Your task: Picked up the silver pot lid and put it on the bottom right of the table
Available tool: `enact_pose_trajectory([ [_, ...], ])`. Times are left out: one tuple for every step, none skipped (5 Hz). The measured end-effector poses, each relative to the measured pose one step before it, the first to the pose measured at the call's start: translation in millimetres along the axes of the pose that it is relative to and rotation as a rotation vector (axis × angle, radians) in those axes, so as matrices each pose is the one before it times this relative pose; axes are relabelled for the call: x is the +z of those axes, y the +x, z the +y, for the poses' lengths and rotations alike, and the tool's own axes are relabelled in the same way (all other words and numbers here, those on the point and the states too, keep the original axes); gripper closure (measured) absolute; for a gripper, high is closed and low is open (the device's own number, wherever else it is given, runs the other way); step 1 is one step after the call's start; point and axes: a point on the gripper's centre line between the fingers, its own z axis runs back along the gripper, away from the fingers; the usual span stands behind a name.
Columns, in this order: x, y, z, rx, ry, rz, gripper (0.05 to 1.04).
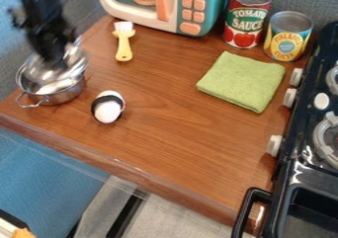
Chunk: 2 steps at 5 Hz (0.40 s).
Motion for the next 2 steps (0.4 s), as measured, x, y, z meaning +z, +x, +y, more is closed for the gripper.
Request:
enact_pose_trajectory([
  [32.76,27.18,-36.41,-0.1054,0.0023,-0.093,0.798],
  [11.21,6.96,-46.41,-0.0915,-0.0771,-0.0469,0.798],
])
